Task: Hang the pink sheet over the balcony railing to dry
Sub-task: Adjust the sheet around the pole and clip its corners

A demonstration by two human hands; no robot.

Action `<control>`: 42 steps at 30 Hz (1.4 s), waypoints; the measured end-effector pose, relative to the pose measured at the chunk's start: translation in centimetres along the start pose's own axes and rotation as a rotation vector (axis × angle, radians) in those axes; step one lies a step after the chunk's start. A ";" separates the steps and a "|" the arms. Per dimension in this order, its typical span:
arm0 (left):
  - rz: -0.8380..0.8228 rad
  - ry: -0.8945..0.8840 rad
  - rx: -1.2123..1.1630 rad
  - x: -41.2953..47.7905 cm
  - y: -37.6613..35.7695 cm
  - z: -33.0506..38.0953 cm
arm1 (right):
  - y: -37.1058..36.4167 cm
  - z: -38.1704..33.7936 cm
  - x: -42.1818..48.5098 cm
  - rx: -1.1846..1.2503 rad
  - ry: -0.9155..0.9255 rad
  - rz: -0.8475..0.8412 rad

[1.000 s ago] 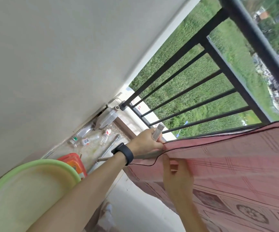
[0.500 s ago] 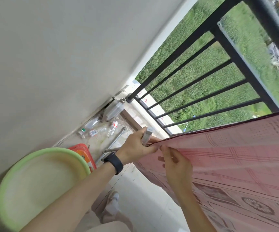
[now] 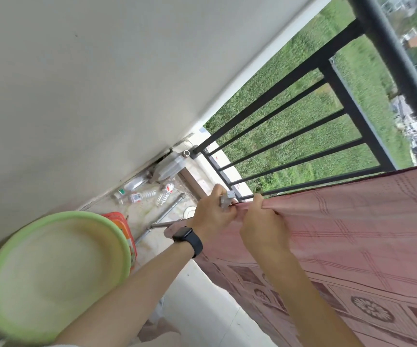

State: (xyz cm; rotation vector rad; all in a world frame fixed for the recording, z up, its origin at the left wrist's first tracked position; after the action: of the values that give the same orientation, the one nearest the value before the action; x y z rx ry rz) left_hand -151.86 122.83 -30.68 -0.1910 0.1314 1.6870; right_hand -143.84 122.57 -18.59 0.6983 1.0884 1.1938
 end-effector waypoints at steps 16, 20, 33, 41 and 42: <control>-0.256 -0.091 0.336 1.6 0.3 -3.9 | -4.6 3.9 -1.4 0.248 0.239 0.163; -0.219 -0.255 0.407 2.7 0.2 -4.1 | -4.4 3.1 -1.3 0.263 0.182 0.142; 0.160 -0.026 0.112 1.2 -1.3 -9.5 | -6.3 -2.7 3.2 0.041 0.022 0.010; -0.003 0.038 0.040 1.7 1.4 -8.8 | -8.9 -1.2 1.2 0.177 0.154 0.154; -0.032 0.040 0.038 1.7 2.2 -9.1 | -9.3 -1.0 1.0 0.188 0.169 0.155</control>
State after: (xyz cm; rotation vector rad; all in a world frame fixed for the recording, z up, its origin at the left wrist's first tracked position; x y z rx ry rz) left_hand -153.82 122.43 -39.95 -0.1974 0.1894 1.6481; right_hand -141.29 121.00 -27.46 0.8505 1.3186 1.3123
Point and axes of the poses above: each hand's wrist, its own x-axis towards the middle knuckle, its own y-axis out of the back of the hand, z = x × y, the point moved 2 cm from there along x, towards the middle knuckle, and after that the axes turned 3 degrees about -x, right-handed, at the moved point
